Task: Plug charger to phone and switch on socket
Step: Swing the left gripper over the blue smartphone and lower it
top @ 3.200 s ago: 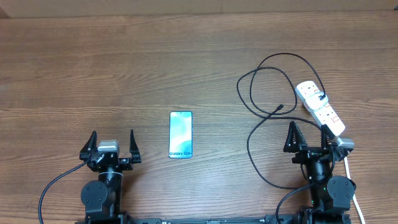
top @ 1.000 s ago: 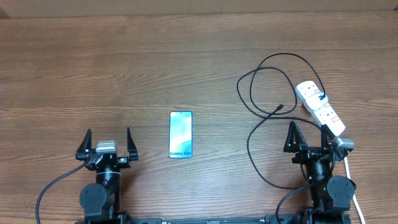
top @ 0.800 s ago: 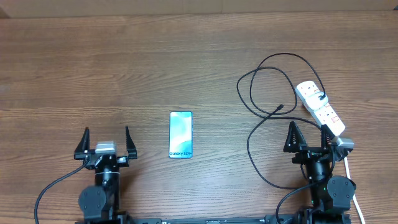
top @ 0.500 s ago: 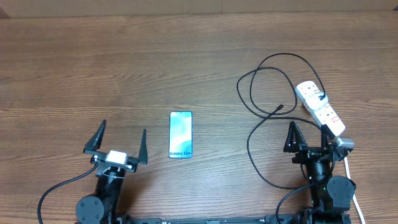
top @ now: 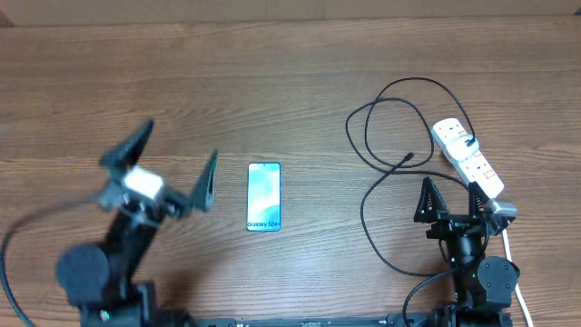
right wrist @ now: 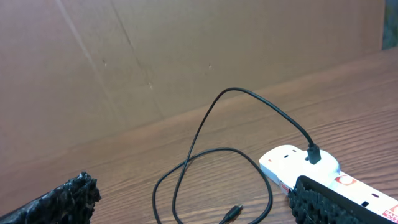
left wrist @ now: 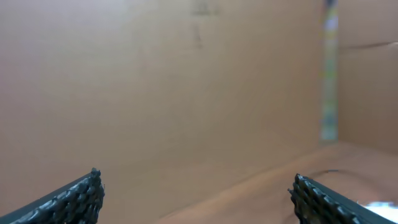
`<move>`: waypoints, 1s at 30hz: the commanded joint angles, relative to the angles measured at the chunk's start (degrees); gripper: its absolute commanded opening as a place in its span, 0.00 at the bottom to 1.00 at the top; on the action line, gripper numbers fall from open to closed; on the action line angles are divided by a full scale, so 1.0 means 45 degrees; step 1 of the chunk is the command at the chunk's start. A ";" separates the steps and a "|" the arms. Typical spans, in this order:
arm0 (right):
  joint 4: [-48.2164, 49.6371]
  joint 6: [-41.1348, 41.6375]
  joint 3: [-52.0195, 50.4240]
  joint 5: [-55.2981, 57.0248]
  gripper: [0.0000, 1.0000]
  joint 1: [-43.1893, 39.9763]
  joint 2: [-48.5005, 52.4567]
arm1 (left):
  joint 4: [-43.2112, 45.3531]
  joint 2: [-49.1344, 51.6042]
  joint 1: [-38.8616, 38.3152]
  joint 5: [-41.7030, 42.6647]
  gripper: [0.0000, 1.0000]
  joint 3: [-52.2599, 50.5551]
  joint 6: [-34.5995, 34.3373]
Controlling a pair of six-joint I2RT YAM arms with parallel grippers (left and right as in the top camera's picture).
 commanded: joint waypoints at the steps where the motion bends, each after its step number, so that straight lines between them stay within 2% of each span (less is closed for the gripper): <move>1: 0.0034 -0.0015 -0.0131 0.0078 1.00 0.0000 -0.0117 | -0.0194 0.2919 -0.0034 0.2880 1.00 0.2924 -0.3303; 3: 0.0034 -0.0015 -0.0131 0.0078 1.00 0.0000 -0.0117 | -0.0534 0.4046 -0.0228 0.3745 1.00 0.3983 -0.4381; 5: 0.0034 -0.0015 -0.0131 0.0078 1.00 0.0000 -0.0117 | -0.0874 0.4896 -0.0573 0.4376 1.00 0.4634 -0.4527; 11: 0.0034 -0.0015 -0.0131 0.0078 1.00 0.0000 -0.0117 | -0.1637 0.6781 -0.2273 0.4410 1.00 0.5105 -0.4522; 15: 0.0034 -0.0015 -0.0131 0.0078 1.00 0.0000 -0.0117 | -0.1243 0.7995 -0.2599 0.4983 1.00 0.5105 -0.5338; 17: 0.0034 -0.0015 -0.0131 0.0078 1.00 0.0000 -0.0117 | -0.1603 0.8578 -0.3041 0.4439 1.00 0.5115 -0.5581; 20: 0.0034 -0.0010 -0.0131 0.0078 1.00 0.0000 -0.0117 | -0.4002 0.9034 -0.4051 0.1486 1.00 0.5149 -0.5061; 22: 0.0034 -0.0010 -0.0131 0.0078 1.00 0.0000 -0.0117 | -0.5644 0.9044 -0.4983 -0.1433 1.00 0.5197 -0.4216; 23: 0.0034 -0.0015 -0.0131 0.0078 1.00 0.0000 -0.0117 | -0.6300 0.9039 -0.5382 -0.2720 1.00 0.5280 -0.4075; 24: 0.0029 -0.0010 -0.0131 0.0078 1.00 0.0000 -0.0117 | -0.7446 0.9044 -0.6037 -0.4833 1.00 0.5561 -0.4002; 25: 0.0034 -0.0015 -0.0131 0.0078 1.00 0.0000 -0.0117 | -0.7985 0.9039 -0.6334 -0.5843 1.00 0.5722 -0.3978; 26: 0.0034 -0.0010 -0.0131 0.0078 1.00 0.0000 -0.0117 | -0.9248 0.9039 -0.6946 -0.8029 1.00 0.6139 -0.4022; 28: 0.0034 -0.0015 -0.0131 0.0078 1.00 0.0000 -0.0117 | -1.0554 0.9044 -0.7446 -0.9573 1.00 0.6547 -0.4313; 30: 0.0034 -0.0010 -0.0131 0.0073 1.00 0.0000 -0.0117 | -1.1837 0.9049 -0.7800 -1.0010 1.00 0.6664 -0.4862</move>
